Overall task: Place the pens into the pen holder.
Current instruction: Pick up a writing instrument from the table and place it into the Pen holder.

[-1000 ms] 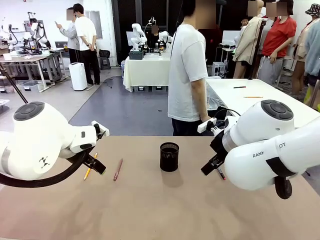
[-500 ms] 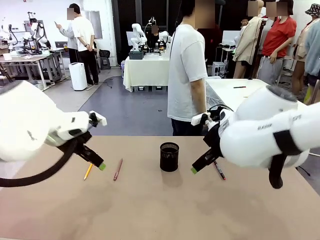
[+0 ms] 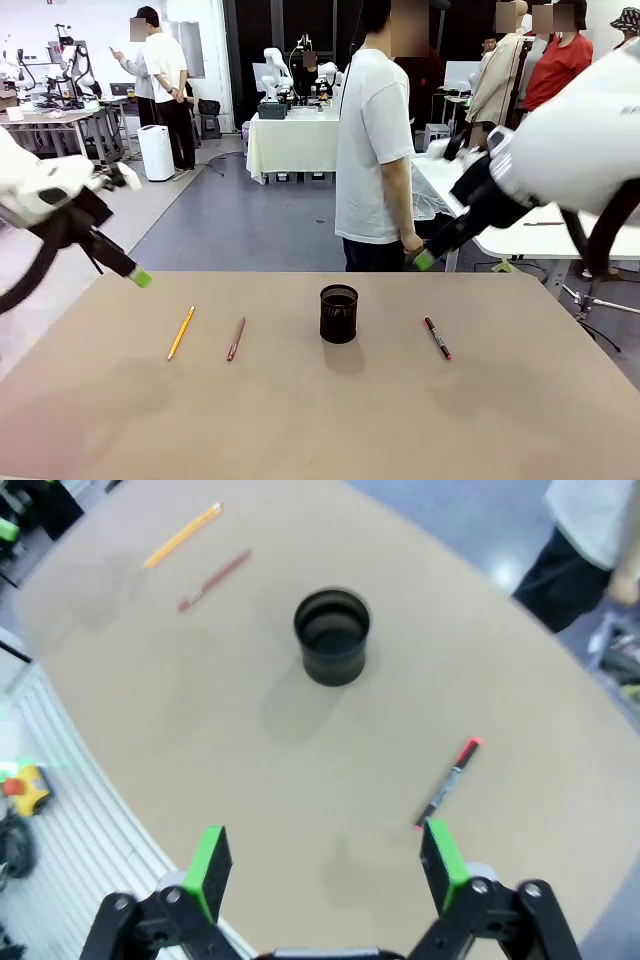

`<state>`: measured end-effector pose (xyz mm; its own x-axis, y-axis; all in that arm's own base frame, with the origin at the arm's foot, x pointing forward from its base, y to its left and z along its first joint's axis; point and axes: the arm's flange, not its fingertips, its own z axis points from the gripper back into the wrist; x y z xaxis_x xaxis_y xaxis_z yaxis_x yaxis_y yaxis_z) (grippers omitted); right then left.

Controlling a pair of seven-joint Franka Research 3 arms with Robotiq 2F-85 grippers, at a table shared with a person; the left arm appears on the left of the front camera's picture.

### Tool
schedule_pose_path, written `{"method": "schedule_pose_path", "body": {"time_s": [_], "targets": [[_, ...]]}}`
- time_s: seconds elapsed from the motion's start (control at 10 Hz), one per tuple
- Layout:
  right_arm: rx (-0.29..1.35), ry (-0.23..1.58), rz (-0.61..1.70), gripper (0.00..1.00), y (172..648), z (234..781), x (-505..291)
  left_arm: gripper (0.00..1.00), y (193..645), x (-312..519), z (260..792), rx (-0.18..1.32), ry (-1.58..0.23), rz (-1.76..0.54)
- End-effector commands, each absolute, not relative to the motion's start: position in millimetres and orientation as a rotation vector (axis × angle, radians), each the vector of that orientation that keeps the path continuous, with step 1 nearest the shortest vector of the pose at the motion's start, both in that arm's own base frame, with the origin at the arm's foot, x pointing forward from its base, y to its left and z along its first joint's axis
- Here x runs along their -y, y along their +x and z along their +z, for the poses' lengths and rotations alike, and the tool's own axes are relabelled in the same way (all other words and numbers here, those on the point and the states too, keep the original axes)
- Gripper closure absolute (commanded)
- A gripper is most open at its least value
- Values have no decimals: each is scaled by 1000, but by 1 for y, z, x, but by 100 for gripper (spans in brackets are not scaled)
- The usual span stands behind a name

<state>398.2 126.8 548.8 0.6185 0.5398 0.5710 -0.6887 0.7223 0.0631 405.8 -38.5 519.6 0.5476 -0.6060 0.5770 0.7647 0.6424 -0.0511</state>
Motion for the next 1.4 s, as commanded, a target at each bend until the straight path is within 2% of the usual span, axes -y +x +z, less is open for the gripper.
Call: {"method": "schedule_pose_path", "body": {"time_s": [0.0,0.3,0.7,0.9,1.3], "targets": [[593,344,743,0,409,583,-97,0,424,19,549,627,-320,-844],[660,376,760,0,411,633,-58,0,440,-11,606,775,-286,-792],[698,385,729,0,412,692,-19,0,437,-33,661,868,-230,-742],[689,391,713,0,417,706,2,0,428,-42,669,843,-239,-765],[733,406,778,0,430,707,43,0,408,-52,654,827,-299,-789]]}}
